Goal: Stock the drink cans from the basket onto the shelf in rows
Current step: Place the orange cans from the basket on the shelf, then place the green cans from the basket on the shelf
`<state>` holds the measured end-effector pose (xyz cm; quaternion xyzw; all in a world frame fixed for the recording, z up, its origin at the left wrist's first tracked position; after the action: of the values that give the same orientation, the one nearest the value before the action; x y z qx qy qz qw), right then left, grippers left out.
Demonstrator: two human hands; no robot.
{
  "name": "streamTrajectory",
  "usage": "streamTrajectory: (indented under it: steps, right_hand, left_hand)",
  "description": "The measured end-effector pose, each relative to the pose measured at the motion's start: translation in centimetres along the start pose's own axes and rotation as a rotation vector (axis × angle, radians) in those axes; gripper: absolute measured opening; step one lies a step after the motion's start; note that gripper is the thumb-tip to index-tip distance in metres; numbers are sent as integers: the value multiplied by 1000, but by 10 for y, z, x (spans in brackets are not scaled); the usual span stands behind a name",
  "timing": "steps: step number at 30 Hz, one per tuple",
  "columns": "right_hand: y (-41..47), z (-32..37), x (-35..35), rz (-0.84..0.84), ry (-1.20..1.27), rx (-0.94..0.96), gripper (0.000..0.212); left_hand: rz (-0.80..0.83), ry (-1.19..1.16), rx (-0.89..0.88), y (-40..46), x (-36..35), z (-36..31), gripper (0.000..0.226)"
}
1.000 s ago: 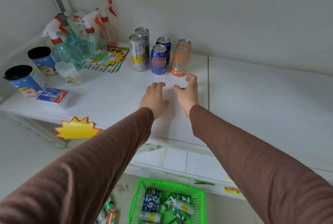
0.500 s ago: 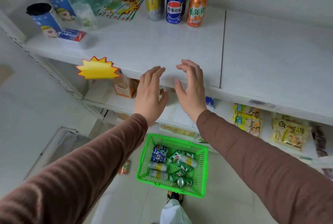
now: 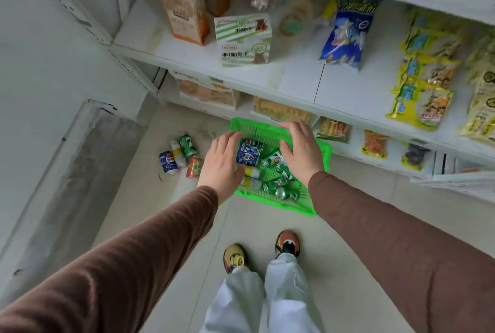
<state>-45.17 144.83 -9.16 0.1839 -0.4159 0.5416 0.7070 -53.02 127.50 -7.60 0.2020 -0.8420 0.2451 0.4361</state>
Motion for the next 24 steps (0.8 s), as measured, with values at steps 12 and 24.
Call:
streamTrajectory:
  steps: [12,24]
  right_hand:
    - [-25,-222,-206,295,194,-523,46]
    - [-8,-342,-352,665,73,-601,57]
  left_hand:
    - [325,63,156,33,-242,81,68]
    - [551,115,217,119,-398,133,61]
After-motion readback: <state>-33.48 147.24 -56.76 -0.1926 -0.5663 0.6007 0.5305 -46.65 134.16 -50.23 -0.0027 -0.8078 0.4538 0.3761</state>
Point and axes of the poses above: each hand's wrist, its own y-axis towards the middle knuckle, its own x-axis out of the back of the hand, z = x × y, the point moved 9 cm from there along y, towards the middle knuckle, and after that the axes turned 13 degrees about z, right-handed, at the moved point
